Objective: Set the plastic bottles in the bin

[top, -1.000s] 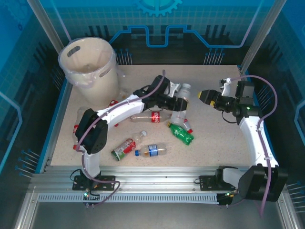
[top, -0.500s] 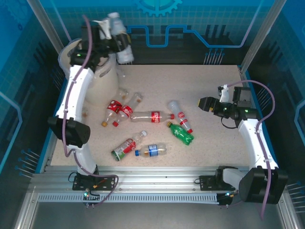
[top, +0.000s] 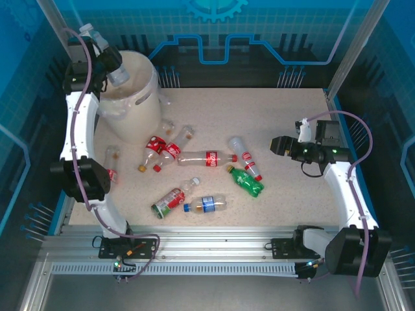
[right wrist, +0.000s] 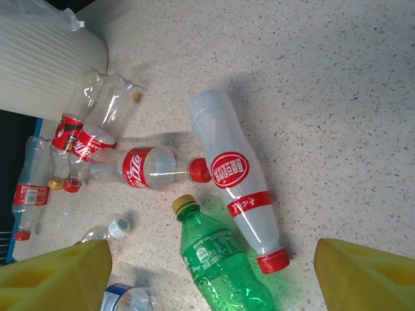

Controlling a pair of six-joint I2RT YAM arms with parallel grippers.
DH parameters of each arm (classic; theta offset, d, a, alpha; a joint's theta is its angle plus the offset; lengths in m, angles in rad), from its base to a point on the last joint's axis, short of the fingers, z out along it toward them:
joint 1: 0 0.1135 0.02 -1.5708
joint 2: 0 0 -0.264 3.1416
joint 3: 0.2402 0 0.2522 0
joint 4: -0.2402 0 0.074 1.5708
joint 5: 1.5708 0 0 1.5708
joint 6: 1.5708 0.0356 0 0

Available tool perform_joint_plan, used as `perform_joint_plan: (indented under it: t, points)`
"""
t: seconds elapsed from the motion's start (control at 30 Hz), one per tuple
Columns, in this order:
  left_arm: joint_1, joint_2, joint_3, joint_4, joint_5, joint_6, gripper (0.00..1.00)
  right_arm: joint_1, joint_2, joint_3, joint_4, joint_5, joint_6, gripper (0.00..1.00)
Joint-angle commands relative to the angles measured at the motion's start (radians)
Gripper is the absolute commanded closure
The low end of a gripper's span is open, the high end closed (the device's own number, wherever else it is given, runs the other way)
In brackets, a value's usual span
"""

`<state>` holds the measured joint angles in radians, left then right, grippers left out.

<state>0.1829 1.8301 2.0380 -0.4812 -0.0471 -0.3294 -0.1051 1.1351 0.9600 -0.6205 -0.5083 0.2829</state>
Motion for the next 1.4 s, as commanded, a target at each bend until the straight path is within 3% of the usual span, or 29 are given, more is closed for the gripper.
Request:
perform_joint_plan:
  t: [0.0, 0.27, 0.47, 0.6, 0.67, 0.73, 1.03, 1.23, 1.37]
  points:
    - [-0.007, 0.025, -0.050, -0.016, -0.028, 0.062, 1.00, 0.010, -0.003, -0.024, -0.001, 0.007, -0.015, 0.18]
    - [-0.023, 0.022, -0.179, -0.001, -0.001, 0.137, 1.00, 0.024, 0.053, -0.016, 0.021, 0.002, -0.020, 0.17]
    - [-0.023, 0.103, -0.112, -0.161, 0.074, 0.204, 0.90, 0.034, 0.085, -0.015, 0.028, 0.021, -0.043, 0.17]
    - [-0.023, 0.127, -0.115, -0.179, 0.098, 0.215, 0.86, 0.048, 0.104, -0.011, 0.034, 0.026, -0.044, 0.16]
    - [-0.023, 0.129, -0.122, -0.170, 0.099, 0.211, 0.75, 0.058, 0.103, -0.009, 0.035, 0.031, -0.044, 0.16]
    - [-0.023, 0.131, -0.121, -0.169, 0.106, 0.209, 0.51, 0.062, 0.105, -0.011, 0.041, 0.033, -0.041, 0.16]
    - [-0.023, 0.109, -0.128, -0.172, 0.108, 0.212, 0.13, 0.085, 0.135, 0.015, 0.018, 0.064, -0.061, 0.16]
    - [-0.023, 0.090, -0.130, -0.175, 0.106, 0.220, 0.02, 0.096, 0.121, 0.009, 0.021, 0.088, -0.056, 0.15]
    - [-0.023, 0.075, -0.095, -0.191, 0.102, 0.224, 0.01, 0.121, 0.115, 0.026, -0.026, 0.149, -0.077, 0.15]
